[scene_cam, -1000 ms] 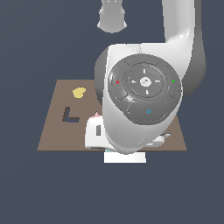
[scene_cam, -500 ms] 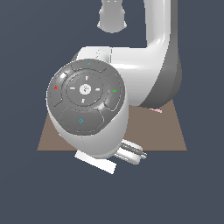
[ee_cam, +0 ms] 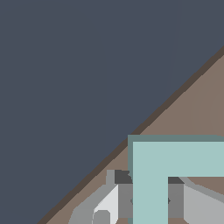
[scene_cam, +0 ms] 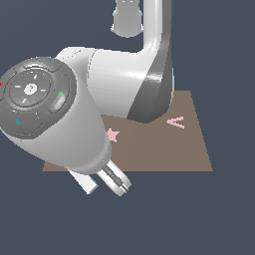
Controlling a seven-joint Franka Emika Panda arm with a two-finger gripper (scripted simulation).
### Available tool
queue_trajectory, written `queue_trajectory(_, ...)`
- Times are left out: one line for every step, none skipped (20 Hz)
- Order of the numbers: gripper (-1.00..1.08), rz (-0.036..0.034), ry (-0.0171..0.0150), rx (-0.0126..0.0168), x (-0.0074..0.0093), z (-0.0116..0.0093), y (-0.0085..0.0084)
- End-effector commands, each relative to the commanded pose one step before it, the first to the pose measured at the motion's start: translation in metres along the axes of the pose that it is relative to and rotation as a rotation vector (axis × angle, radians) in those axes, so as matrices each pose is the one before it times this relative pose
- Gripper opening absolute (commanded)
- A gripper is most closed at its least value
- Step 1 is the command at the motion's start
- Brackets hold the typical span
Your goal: Insert a designated object into the corresponding slot on a board.
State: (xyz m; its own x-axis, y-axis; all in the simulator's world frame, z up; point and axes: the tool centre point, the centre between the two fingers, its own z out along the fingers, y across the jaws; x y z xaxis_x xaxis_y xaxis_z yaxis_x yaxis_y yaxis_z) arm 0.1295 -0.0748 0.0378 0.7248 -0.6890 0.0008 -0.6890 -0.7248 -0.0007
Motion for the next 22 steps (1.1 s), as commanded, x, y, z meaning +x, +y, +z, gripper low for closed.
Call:
queue_trajectory(-1.00,0.10158,0.00050,0.00045,0.00462,-0.00071,0.01344)
queue_trajectory(-1.00,0.04107,0.00006,-0.00002,0.00190,-0.00016,0.00556)
queue_trajectory(-1.00,0.04177,0.00006,-0.00002,0.00192,-0.00016,0.00567)
queue_trajectory(-1.00,0.04250,0.00006,-0.00002,0.00194,-0.00016,0.00578)
queue_trajectory(-1.00,0.04331,0.00005,-0.00002,0.00196,-0.00016,0.00590)
queue_trajectory(-1.00,0.04407,0.00005,-0.00003,0.00198,-0.00016,0.00601)
queue_trajectory(-1.00,0.04316,0.00004,-0.00003,0.00193,-0.00016,0.00590)
queue_trajectory(-1.00,0.04134,0.00004,-0.00004,0.00183,-0.00015,0.00566)
queue_trajectory(-1.00,0.03949,0.00003,-0.00004,0.00174,-0.00014,0.00541)
queue_trajectory(-1.00,0.03763,0.00002,-0.00004,0.00165,-0.00013,0.00516)
queue_trajectory(-1.00,0.03574,0.00002,-0.00005,0.00155,-0.00012,0.00490)
queue_trajectory(-1.00,0.03387,0.00001,-0.00005,0.00146,-0.00011,0.00465)
queue_trajectory(-1.00,0.03200,0.00000,-0.00006,0.00136,-0.00010,0.00440)
queue_trajectory(-1.00,0.03019,0.00000,-0.00006,0.00127,-0.00009,0.00415)
queue_trajectory(-1.00,0.02836,0.00000,-0.00006,0.00118,-0.00008,0.00390)
queue_trajectory(-1.00,0.02651,-0.00001,-0.00006,0.00111,-0.00007,0.00365)
queue_trajectory(-1.00,0.02473,-0.00001,-0.00006,0.00102,-0.00007,0.00341)
queue_trajectory(-1.00,0.02305,-0.00001,-0.00007,0.00092,-0.00006,0.00318)
queue_trajectory(-1.00,0.02133,-0.00002,-0.00007,0.00082,-0.00005,0.00294)
queue_trajectory(-1.00,0.01959,-0.00002,-0.00008,0.00072,-0.00004,0.00270)
queue_trajectory(-1.00,0.01802,-0.00002,-0.00007,0.00064,-0.00003,0.00248)
queue_trajectory(-1.00,0.01637,-0.00002,-0.00007,0.00059,-0.00003,0.00226)
